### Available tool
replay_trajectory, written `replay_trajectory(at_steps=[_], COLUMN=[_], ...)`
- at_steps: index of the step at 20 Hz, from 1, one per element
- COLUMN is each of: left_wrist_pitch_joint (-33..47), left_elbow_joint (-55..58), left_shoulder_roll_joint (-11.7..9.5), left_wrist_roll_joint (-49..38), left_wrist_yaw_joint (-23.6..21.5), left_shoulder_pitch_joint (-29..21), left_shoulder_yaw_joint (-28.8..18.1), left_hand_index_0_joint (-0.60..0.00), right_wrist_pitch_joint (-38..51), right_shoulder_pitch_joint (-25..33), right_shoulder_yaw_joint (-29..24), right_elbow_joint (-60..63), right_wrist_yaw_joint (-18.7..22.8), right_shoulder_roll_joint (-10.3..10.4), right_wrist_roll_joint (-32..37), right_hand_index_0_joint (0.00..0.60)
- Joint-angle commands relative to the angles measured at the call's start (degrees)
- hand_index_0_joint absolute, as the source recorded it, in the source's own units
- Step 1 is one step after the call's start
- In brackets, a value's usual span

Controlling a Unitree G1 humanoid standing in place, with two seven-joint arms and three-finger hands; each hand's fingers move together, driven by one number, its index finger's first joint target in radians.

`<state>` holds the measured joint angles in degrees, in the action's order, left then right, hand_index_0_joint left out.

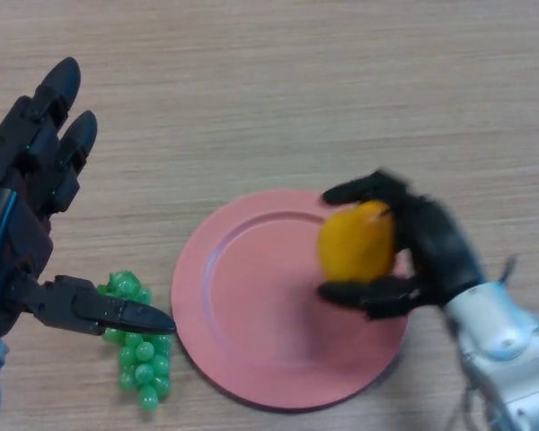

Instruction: Pick up the yellow pear and place it on the plate

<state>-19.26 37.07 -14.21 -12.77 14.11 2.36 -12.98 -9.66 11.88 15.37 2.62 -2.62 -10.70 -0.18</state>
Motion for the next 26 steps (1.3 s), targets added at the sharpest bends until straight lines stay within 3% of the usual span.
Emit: replay_trajectory(at_steps=[1,3,5,8,14,19,22,26], left_wrist_pitch_joint=[5.99,6.78,7.07,7.00,8.52,7.17,5.97,4.46], left_elbow_joint=[3.32,3.01,2.93,3.33,4.38,5.52,5.84,6.80], left_shoulder_roll_joint=[-1.77,-1.74,-1.68,-1.81,-1.49,-1.75,-1.66,-1.75], left_wrist_roll_joint=[-2.58,-2.62,-2.68,-1.95,-2.82,-1.73,-2.34,-1.28], left_wrist_yaw_joint=[-0.08,0.48,0.62,0.36,-1.74,-0.47,-0.33,0.37], left_shoulder_pitch_joint=[-1.51,-0.97,-0.79,-0.98,-1.23,-1.14,-1.30,-1.29], left_shoulder_yaw_joint=[-2.52,-2.93,-3.12,-3.34,-2.89,-2.72,-2.80,-2.34], left_hand_index_0_joint=[0.000,0.000,0.000,0.000,0.000,0.000,0.000,0.000], right_wrist_pitch_joint=[8.11,3.72,3.94,8.28,5.81,-1.98,-7.28,-12.54], right_shoulder_pitch_joint=[1.86,0.60,0.61,1.68,2.82,0.92,-4.17,-11.88], right_shoulder_yaw_joint=[-1.02,0.71,1.19,3.14,0.69,-7.11,-12.31,-15.35], right_elbow_joint=[-2.19,-3.41,-3.13,-2.74,-10.98,-27.60,-39.66,-51.61], right_wrist_yaw_joint=[3.97,2.15,0.90,-0.12,1.41,-4.44,-9.39,-10.88], right_shoulder_roll_joint=[-0.20,-0.19,-0.19,-0.18,-0.18,-0.18,-1.12,-2.70], right_wrist_roll_joint=[3.77,5.80,3.90,-2.62,-0.88,1.76,4.31,7.45], right_hand_index_0_joint=[0.600,0.600,0.401,0.000,0.000,0.000,0.000,0.000])
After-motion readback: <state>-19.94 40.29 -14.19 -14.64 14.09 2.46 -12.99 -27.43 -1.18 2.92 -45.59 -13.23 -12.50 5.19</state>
